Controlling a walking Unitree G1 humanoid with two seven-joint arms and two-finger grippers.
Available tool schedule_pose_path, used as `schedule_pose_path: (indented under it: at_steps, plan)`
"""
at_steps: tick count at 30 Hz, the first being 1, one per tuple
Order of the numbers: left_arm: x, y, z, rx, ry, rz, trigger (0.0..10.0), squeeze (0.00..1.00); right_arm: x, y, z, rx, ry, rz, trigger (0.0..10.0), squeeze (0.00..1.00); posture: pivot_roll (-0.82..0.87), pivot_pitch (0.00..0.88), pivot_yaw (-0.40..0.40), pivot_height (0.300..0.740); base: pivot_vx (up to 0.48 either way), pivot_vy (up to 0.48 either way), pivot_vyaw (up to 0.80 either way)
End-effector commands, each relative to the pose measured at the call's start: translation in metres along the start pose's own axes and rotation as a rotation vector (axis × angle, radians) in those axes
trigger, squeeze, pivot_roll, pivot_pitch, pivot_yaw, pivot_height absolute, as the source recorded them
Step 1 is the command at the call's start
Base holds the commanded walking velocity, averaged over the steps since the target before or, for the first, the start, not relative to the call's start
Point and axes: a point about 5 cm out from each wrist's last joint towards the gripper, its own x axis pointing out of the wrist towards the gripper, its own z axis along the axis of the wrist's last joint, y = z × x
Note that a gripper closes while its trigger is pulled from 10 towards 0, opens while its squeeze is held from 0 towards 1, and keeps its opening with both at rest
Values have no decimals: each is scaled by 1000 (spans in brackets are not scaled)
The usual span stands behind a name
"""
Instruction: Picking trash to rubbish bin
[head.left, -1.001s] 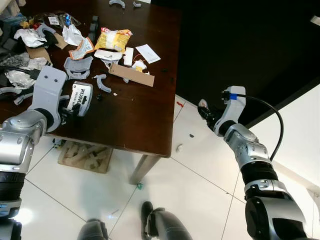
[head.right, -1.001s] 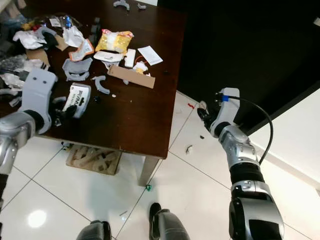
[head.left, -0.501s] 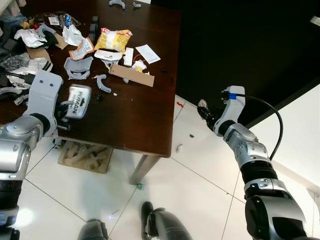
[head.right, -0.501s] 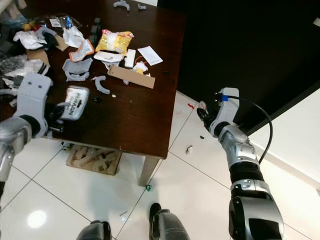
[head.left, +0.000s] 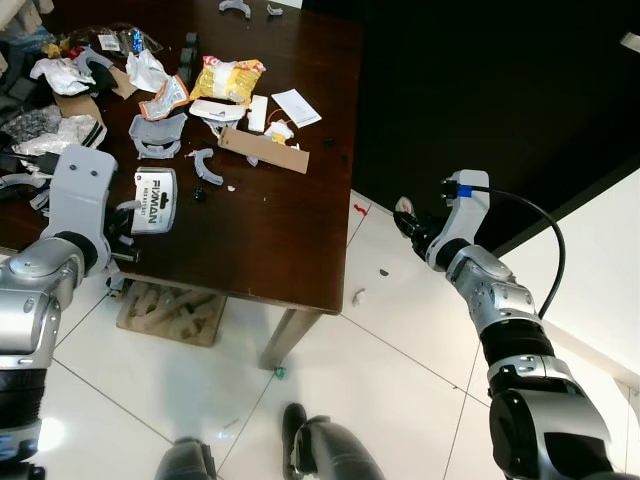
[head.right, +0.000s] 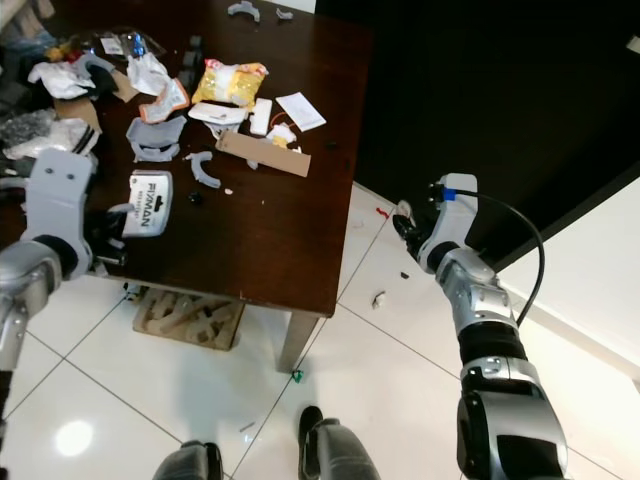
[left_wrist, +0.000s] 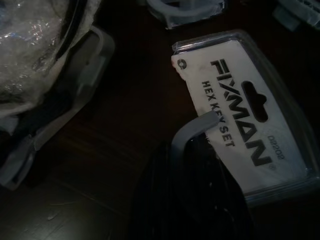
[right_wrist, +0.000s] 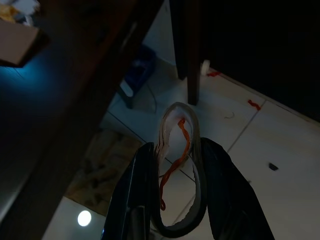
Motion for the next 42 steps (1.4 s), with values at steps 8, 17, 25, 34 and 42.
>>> schedule_pose_path:
  at_steps: [8,17,25,34,42]
  plan:
    - [-11,18,60,-200,-468,83,5216,0,0,1,14,138,-128,30,10000,0,167,274,-157,740,0,0,0]
    - [-25,-14,85,-396,-675,-245,10000,0,2,4,17,171,-155,45,10000,0,178,256,-151,740,0,0,0]
    - [-54,-75,80,-417,-733,-742,10000,0,4,3,19,201,-186,40,10000,0,190,232,-138,740,0,0,0]
    - [-61,-133,34,-421,-487,-952,10000,0,-11,-44,16,155,-188,-284,10000,0,194,180,-117,740,0,0,0]
    - [-67,-148,9,-420,-356,-981,10000,0,-32,-75,-5,117,-106,-523,10000,0,203,144,-104,740,-232,0,0]
